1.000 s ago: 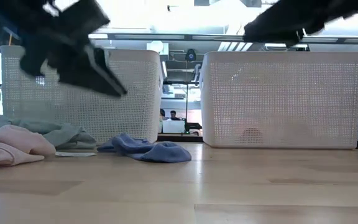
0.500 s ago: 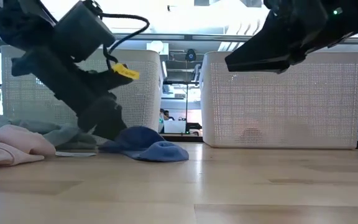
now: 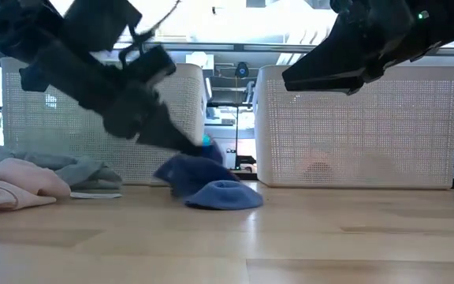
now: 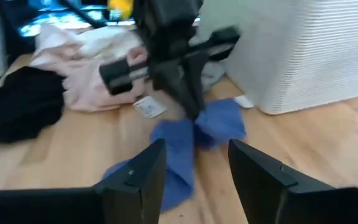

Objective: Sort clothes
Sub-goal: Put the violet sock into the right white laundry bin

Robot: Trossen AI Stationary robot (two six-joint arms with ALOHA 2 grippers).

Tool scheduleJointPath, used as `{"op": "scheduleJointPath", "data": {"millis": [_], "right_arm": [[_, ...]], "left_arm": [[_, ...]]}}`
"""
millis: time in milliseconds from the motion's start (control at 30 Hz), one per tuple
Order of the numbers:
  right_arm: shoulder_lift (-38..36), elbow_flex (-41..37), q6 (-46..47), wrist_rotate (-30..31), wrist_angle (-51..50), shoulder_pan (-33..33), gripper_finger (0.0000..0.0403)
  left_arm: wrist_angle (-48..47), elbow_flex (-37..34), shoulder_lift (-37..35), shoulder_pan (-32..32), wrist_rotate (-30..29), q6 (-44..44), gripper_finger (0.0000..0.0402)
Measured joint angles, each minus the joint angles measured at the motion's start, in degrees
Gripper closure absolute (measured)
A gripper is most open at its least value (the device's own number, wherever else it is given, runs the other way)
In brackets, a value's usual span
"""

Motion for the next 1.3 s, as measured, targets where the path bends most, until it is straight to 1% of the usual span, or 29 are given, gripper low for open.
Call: {"op": "scheduleJointPath", "data": {"millis": [100,167,267,367,433,533,600,700,800,900,967,1100,1167,1200,1300], "right_arm": [[0.00,0.00,-2.16,-6.04,0.00,0.00,0.0240],[0.00,0.00,-2.56,-7.08,0.00,0.07,0.0240],[0.00,0.00,-3.53,-5.22,0.00,0.02,0.0240],[0.00,0.00,-4.52,-1.43,0.78,0.00,0.0240],[0.00,0.00,-5.85,-0.78,1.95,0.00,0.0240],[0.00,0.02,-8.68,-4.05,3.60,0.00,0.0240],[0.10,0.02,-10.24,-6.38,4.48,0.01,0.0240],[1.53,1.07,-11.92,-6.65,5.01,0.02,0.0240],[4.79,3.90,-14.27,-6.72,5.05,-0.39,0.0245],[8.72,7.58,-14.92,-6.99,4.63,-1.38,0.0265],[10.85,9.98,-14.95,-6.38,3.34,-1.94,0.0289],[12.31,13.79,-14.65,-5.82,-2.45,-2.71,0.0358],[12.31,15.25,-14.49,-3.78,-5.95,-2.70,0.0388],[12.21,15.85,-14.48,-1.72,-7.64,-2.51,0.0393],[11.38,17.96,-13.07,4.15,-13.63,-1.53,0.0387]], "left_arm": [[7.67,0.10,-0.01,-1.00,0.00,5.15,0.0399],[10.21,0.91,-0.01,-1.46,0.52,8.06,0.0400],[11.72,2.81,-0.01,-1.64,4.10,11.51,0.0400],[11.70,4.79,-0.01,-1.71,8.68,12.64,0.0401],[11.71,5.82,-0.01,-1.71,10.95,13.18,0.0401],[11.66,6.90,-0.01,-1.71,12.83,14.38,0.0401],[11.62,7.38,-0.01,-1.71,13.00,14.53,0.0401],[11.55,7.63,-0.03,-1.71,13.00,14.57,0.0401],[11.58,7.74,-0.03,-1.71,13.00,14.56,0.0401],[11.59,7.74,-0.05,-1.69,12.98,14.53,0.0401],[11.55,7.74,-0.05,-1.69,12.96,14.07,0.0401],[11.30,7.74,-0.05,-1.69,12.84,14.09,0.0392],[11.09,7.74,-0.05,-1.69,12.70,14.54,0.0379],[10.81,7.74,-0.08,-1.70,12.65,14.98,0.0370],[7.91,7.81,-1.27,-1.95,11.82,15.89,0.0336]]}}
